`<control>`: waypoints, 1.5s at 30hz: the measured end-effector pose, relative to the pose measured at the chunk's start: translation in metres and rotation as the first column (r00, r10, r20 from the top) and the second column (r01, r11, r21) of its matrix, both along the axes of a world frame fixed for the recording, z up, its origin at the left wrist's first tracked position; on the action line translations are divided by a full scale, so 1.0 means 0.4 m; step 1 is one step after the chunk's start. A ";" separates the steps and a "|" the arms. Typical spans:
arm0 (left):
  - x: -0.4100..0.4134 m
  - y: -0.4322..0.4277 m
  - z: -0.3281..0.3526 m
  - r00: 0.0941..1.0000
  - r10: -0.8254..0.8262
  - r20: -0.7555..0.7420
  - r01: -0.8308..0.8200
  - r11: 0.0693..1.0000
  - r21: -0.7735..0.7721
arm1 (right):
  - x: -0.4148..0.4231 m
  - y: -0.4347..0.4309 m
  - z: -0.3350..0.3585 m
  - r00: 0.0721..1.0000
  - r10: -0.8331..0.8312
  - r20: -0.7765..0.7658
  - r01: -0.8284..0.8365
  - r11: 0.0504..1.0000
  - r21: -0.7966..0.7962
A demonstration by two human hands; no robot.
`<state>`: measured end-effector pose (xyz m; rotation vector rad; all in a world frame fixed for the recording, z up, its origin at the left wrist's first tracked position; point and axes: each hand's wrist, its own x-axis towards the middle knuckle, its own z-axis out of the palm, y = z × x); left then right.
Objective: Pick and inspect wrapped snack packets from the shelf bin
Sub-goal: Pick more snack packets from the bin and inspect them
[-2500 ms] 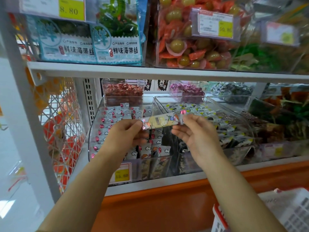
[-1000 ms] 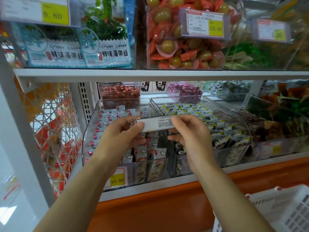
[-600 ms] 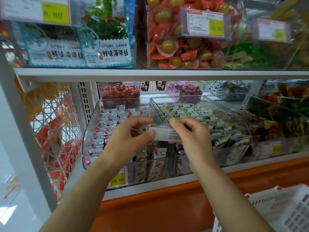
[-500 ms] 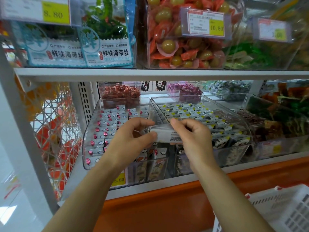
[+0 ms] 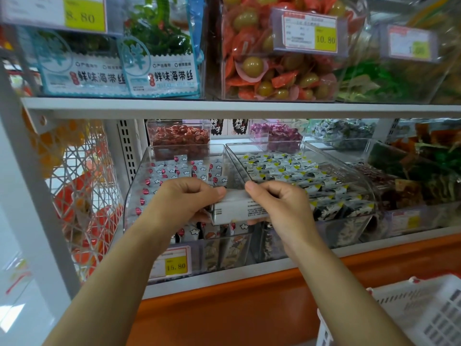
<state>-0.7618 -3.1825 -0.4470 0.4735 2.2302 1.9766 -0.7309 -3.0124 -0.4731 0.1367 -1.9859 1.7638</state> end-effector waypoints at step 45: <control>-0.096 0.068 -0.084 0.888 -0.096 -0.449 -0.299 0.621 -0.724 | -0.129 0.025 0.052 0.940 -0.324 -0.110 0.341 0.916 0.211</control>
